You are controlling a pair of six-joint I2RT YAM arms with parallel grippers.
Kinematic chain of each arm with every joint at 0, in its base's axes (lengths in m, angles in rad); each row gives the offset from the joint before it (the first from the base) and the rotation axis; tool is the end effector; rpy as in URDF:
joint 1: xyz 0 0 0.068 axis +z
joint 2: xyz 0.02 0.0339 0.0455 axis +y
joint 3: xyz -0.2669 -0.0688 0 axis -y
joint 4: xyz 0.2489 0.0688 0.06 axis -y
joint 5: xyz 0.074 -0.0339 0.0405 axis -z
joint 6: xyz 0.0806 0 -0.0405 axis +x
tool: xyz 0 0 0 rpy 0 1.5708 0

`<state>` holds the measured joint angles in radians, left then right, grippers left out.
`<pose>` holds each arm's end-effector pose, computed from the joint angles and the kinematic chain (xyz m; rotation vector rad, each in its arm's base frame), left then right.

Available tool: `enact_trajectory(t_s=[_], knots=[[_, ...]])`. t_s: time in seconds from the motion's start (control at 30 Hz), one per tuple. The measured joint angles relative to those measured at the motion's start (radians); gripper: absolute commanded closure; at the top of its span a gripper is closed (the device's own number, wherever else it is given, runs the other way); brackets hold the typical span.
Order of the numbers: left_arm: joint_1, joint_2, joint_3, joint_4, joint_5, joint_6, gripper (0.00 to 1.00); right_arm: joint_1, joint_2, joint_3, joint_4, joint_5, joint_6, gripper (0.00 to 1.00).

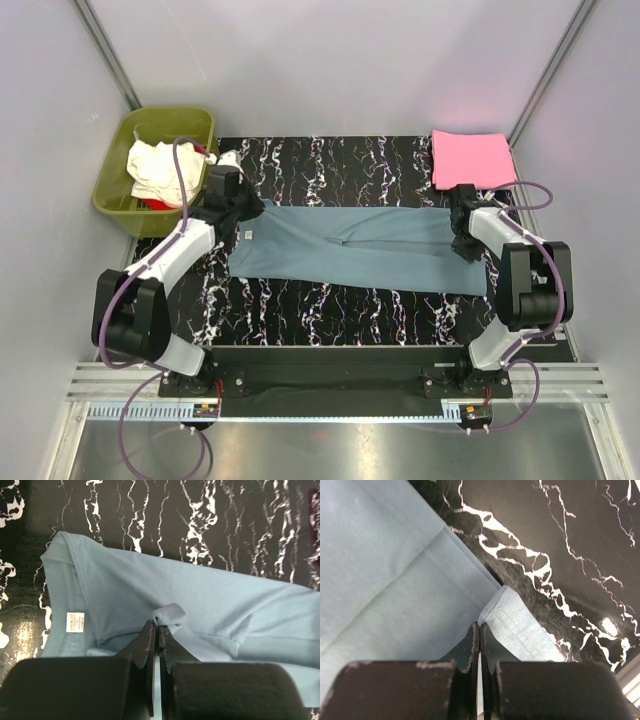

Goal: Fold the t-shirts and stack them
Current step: Fold the tshirt

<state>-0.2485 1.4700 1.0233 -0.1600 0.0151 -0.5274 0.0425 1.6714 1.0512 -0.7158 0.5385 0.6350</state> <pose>0.3589 -0.0923 0.2375 -0.2991 2.1938 -0.4537 0.3190 -0.0278 0.1440 0.8672 2.5419 -0.5934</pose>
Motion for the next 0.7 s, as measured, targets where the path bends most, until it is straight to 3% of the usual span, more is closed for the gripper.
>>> enact_trajectory(t_s=[0.3, 0.7], knots=[[0.000, 0.084, 0.074, -0.077, -0.043, 0.027, 1.00, -0.019, 0.002, 0.008, 0.047, -0.071, -0.022, 1.00], [0.000, 0.085, 0.076, -0.146, -0.137, 0.042, 1.00, -0.019, 0.043, 0.047, 0.066, -0.111, -0.029, 1.00]])
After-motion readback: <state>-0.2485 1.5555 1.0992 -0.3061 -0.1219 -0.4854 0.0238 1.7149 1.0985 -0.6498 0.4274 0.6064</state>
